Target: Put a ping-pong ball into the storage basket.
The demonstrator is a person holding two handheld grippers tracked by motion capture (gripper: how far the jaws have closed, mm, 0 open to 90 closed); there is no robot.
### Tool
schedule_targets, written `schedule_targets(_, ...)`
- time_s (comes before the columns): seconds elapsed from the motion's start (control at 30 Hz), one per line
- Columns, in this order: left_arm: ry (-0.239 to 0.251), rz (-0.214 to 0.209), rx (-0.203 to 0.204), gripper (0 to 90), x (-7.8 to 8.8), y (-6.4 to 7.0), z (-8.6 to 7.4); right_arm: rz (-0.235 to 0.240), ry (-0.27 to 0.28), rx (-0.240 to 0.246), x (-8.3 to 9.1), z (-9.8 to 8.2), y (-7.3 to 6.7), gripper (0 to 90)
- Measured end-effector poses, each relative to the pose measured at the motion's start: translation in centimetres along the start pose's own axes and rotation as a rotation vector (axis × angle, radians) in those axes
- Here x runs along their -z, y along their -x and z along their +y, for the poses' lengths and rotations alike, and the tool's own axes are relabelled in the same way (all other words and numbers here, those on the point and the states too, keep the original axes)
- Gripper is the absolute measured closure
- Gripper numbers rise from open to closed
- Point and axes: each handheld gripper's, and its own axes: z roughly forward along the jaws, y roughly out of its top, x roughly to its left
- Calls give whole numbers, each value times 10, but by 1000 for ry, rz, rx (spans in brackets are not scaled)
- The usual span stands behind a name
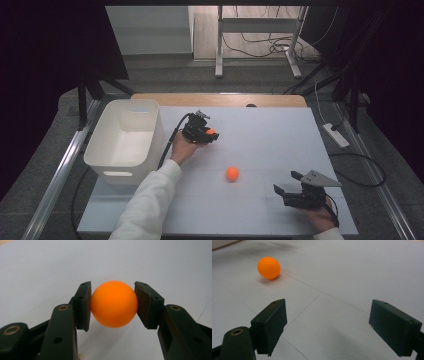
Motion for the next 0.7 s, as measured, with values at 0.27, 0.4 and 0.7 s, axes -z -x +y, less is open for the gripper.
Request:
schedule_targets(0.27,39,-22,-29,502,17,9,3,-3,4,5,0,0,-1,148)
schedule_targets(0.4,61,-28,-41,502,26,13,4,-6,7,3,0,1,-1,149)
schedule_targets(0.7,104,-38,-63,501,44,23,5,-1,10,5,1,1,-2,148)
